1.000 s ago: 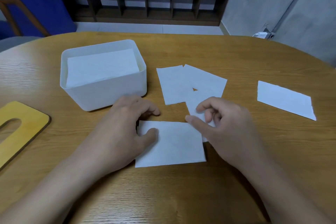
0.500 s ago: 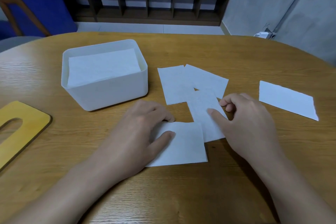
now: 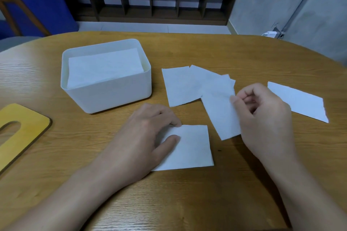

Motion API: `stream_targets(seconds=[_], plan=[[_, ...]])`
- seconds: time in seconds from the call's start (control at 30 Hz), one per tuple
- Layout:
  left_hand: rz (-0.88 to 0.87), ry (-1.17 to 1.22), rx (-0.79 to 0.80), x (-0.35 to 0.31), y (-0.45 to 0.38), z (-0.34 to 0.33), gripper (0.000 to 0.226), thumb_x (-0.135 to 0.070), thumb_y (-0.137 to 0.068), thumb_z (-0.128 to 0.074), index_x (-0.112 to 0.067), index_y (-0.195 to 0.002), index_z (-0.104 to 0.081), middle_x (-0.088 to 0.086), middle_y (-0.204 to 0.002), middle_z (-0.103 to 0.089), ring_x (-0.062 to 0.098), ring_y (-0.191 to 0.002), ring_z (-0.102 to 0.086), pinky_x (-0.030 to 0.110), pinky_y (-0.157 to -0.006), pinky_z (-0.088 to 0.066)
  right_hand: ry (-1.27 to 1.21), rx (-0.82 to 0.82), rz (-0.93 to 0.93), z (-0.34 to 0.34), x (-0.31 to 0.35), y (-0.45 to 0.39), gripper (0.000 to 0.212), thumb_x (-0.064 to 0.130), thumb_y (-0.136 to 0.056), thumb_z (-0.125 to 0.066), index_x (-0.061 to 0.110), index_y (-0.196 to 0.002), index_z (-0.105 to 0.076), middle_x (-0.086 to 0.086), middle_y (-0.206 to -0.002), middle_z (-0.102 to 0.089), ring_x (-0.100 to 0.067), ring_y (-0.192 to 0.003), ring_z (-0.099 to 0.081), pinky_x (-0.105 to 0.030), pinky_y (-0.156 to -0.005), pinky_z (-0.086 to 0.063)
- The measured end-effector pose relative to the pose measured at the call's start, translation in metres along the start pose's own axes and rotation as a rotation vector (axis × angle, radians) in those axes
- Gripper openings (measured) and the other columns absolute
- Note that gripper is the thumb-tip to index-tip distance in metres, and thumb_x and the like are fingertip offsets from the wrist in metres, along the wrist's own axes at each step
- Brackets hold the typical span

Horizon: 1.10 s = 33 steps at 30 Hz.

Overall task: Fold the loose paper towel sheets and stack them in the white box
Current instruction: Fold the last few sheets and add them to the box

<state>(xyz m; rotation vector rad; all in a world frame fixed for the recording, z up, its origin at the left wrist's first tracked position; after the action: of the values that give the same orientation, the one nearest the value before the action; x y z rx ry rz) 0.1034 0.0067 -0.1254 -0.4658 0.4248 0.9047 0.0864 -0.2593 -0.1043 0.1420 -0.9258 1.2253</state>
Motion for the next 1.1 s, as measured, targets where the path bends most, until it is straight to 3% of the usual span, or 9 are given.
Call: stream_targets(seconds=[0.23,0.37,0.43,0.57,0.67,0.77,0.83,0.97,1.1], plan=[[0.133,0.250,-0.137,0.009,-0.003,0.010,0.063,-0.045,-0.094,-0.080,-0.044,-0.151,-0.053,-0.026,-0.134,-0.064,0.001,-0.132,-0.060,0.027,-0.110,-0.050,-0.054,-0.074,0.409,0.012,0.062,0.020,0.010,0.009,-0.105,-0.072,0.010,-0.115,-0.074,0.002,-0.107,-0.072,-0.007,-0.096,-0.065,-0.017,-0.084,-0.050],[0.121,0.349,-0.278,0.004,-0.004,0.031,0.090,-0.039,-0.089,-0.087,-0.037,-0.165,-0.038,-0.022,-0.153,-0.055,0.004,-0.147,-0.051,0.020,-0.114,-0.044,-0.064,0.186,0.603,-0.017,0.084,0.041,0.019,0.013,-0.108,-0.070,0.015,-0.127,-0.075,0.002,-0.113,-0.073,-0.015,-0.099,-0.070,-0.036,-0.078,-0.054],[0.111,0.317,-0.294,0.000,-0.003,0.037,0.075,-0.038,-0.090,-0.086,-0.038,-0.157,-0.051,-0.018,-0.145,-0.063,0.003,-0.137,-0.057,0.013,-0.106,-0.043,-0.109,0.225,0.646,-0.022,0.089,0.048,0.021,0.014,-0.108,-0.072,0.014,-0.128,-0.076,0.002,-0.111,-0.074,-0.017,-0.094,-0.071,-0.038,-0.074,-0.053],[0.134,0.426,-0.344,0.003,0.000,0.040,0.011,-0.027,-0.097,-0.080,-0.032,-0.106,-0.084,-0.016,-0.090,-0.073,0.010,-0.085,-0.061,0.020,-0.077,-0.047,-0.201,0.177,0.545,-0.016,0.085,0.046,0.025,0.018,-0.102,-0.078,0.017,-0.127,-0.076,0.007,-0.105,-0.075,-0.012,-0.094,-0.072,-0.034,-0.076,-0.056],[0.143,0.560,-0.344,0.008,0.002,0.043,0.006,-0.021,-0.101,-0.078,-0.021,-0.103,-0.084,-0.006,-0.084,-0.076,0.029,-0.079,-0.066,0.043,-0.075,-0.057,-0.328,0.135,0.344,-0.009,0.072,0.035,0.025,0.025,-0.099,-0.081,0.023,-0.124,-0.076,0.012,-0.098,-0.078,-0.010,-0.085,-0.074,-0.022,-0.067,-0.054],[0.197,0.700,-0.284,0.017,0.005,0.040,0.011,-0.020,-0.098,-0.084,-0.019,-0.107,-0.080,0.010,-0.084,-0.074,0.045,-0.078,-0.064,0.054,-0.072,-0.057,-0.519,0.192,0.071,-0.015,0.053,0.028,0.018,0.024,-0.094,-0.086,0.029,-0.110,-0.078,0.001,-0.090,-0.081,-0.023,-0.062,-0.066,-0.034,-0.051,-0.043],[0.233,0.685,-0.182,0.019,0.006,0.035,0.027,-0.026,-0.093,-0.084,-0.028,-0.119,-0.075,0.023,-0.088,-0.068,0.051,-0.079,-0.060,0.061,-0.076,-0.058,-0.553,0.251,-0.032,-0.023,0.044,0.028,0.015,0.023,-0.091,-0.089,0.028,-0.102,-0.080,0.001,-0.088,-0.081,-0.018,-0.060,-0.067,-0.032,-0.050,-0.044],[0.280,0.426,-0.015,0.025,0.012,0.027,0.043,-0.030,-0.094,-0.084,-0.050,-0.128,-0.065,0.007,-0.079,-0.066,0.022,-0.065,-0.057,0.045,-0.070,-0.055,-0.441,0.367,-0.062,-0.034,0.042,0.033,0.018,0.021,-0.088,-0.091,0.025,-0.102,-0.080,0.009,-0.079,-0.078,-0.004,-0.055,-0.065,-0.013,-0.053,-0.041],[0.284,0.264,0.030,0.021,0.014,0.030,0.033,-0.035,-0.091,-0.079,-0.054,-0.116,-0.069,-0.006,-0.085,-0.072,0.010,-0.067,-0.060,0.029,-0.066,-0.051,-0.295,0.422,0.019,-0.044,0.045,0.038,0.021,0.027,-0.089,-0.090,0.032,-0.106,-0.078,0.011,-0.088,-0.078,-0.010,-0.074,-0.073,-0.018,-0.060,-0.051]])
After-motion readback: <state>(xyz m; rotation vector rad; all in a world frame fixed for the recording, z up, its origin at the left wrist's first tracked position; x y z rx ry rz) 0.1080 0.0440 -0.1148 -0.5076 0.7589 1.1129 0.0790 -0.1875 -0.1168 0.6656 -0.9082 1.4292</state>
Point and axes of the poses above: each hand's wrist, its own y-axis away from the middle knuckle, its own z-axis out of the back of the hand, x = y × z, the point moved 8 cm from there along -y, towards the middle knuckle
